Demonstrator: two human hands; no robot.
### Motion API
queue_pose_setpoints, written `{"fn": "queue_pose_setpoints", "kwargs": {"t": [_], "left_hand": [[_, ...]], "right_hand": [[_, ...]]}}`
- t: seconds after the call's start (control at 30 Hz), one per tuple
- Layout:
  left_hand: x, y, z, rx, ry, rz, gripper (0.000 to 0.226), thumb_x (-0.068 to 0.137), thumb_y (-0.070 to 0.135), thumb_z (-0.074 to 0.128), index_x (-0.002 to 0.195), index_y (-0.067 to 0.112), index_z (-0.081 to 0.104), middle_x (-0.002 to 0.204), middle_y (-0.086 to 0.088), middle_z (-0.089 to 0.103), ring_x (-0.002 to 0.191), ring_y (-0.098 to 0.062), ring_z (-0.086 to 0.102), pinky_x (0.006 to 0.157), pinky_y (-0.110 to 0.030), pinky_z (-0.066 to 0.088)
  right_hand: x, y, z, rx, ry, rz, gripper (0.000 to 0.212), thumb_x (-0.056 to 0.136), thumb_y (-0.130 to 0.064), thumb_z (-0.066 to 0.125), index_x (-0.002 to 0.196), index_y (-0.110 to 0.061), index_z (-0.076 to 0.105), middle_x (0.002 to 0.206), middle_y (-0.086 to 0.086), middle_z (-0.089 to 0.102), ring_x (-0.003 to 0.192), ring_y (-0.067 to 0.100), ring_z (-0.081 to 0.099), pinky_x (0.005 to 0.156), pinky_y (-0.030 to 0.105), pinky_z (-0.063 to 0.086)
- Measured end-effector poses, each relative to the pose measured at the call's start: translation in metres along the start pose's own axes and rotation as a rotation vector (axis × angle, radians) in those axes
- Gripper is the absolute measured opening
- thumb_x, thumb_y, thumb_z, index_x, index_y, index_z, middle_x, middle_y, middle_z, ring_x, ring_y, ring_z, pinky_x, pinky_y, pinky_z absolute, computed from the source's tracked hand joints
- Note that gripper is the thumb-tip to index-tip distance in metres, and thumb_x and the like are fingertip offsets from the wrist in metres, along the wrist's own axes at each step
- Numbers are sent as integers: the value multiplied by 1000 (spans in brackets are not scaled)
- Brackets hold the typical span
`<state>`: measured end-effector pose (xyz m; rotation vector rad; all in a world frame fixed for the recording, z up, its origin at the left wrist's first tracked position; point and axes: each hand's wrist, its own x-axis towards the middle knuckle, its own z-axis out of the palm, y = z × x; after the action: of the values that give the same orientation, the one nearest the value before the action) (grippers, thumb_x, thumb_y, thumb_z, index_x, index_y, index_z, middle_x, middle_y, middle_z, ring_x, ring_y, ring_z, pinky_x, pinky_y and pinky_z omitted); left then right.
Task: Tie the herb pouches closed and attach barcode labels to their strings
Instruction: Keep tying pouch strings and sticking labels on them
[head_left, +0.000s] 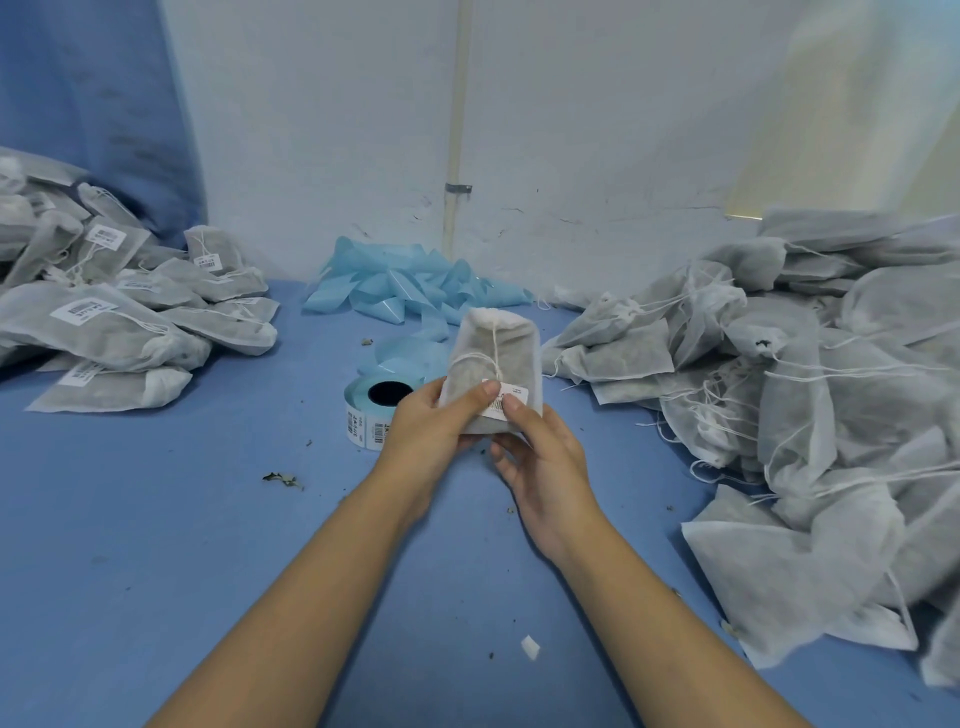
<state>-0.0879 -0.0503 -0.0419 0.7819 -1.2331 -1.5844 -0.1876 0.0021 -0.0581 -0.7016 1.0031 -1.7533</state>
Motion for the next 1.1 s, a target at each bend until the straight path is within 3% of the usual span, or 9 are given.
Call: {"fn": "queue_pose_setpoints", "kwargs": {"t": [0.27,0.47,0.57,0.67,0.73,0.8,0.87,1.0,1.1], "left_hand": [[1,-1,-8,2,-87,-86,24,88,20,64,103,1,68,102,-13,73,100,-25,68,91,-35,54],[-3,8,-8,421,-48,108,26,88,43,62,91,17,68,76,4,73,62,-14,69,49,-19,47],[-1,7,-10,491,59,116,36,91,42,57,83,7,59,48,6,57,36,-11,49,38,-16,35],[6,19,-13,-100,202,101,18,96,23,55,108,9,57,75,5,67,59,-8,62,50,-15,48],[12,30,-21,-649,170,141,52,97,8,52,145,11,32,125,0,60,91,-13,70,70,-26,57],[14,37,-31,-819,130,165,47,96,0,48,140,10,36,145,-1,45,101,-14,68,74,-34,58],[12,37,-34,-689,70,155,12,97,0,46,102,10,51,138,-2,54,103,-16,68,72,-31,58],[3,31,-21,-351,13,104,26,98,9,48,123,11,49,108,4,72,94,-15,70,73,-23,54],[-6,29,-1,3,-17,103,21,96,10,49,112,18,60,94,9,74,77,-7,70,67,-15,49]], "right_hand": [[1,2,0,-6,51,-44,9,92,-23,61,84,-18,61,86,1,67,74,11,60,63,21,47],[1,2,1,-14,103,-61,10,89,-28,64,86,-18,65,77,-2,65,60,7,53,55,17,46],[3,1,1,-22,130,-38,13,89,-29,64,85,-16,64,75,-3,62,59,8,49,52,19,42],[4,0,-1,-10,125,16,11,87,-23,68,87,-12,65,76,-2,59,57,10,51,53,20,44],[5,0,-3,-12,97,35,6,86,-17,68,89,-11,68,77,-2,61,57,9,53,55,19,47],[6,1,-5,-13,84,38,4,87,-11,67,89,-12,69,73,-4,63,57,8,53,55,18,47],[7,2,-5,-8,74,45,7,87,-6,65,90,-10,70,70,-3,63,58,9,53,56,18,48],[8,3,-6,28,76,58,12,88,1,60,89,-7,69,70,1,63,57,10,54,55,18,48],[9,1,-8,111,81,89,13,89,1,57,92,-5,68,74,3,65,57,10,56,56,18,48]]}}
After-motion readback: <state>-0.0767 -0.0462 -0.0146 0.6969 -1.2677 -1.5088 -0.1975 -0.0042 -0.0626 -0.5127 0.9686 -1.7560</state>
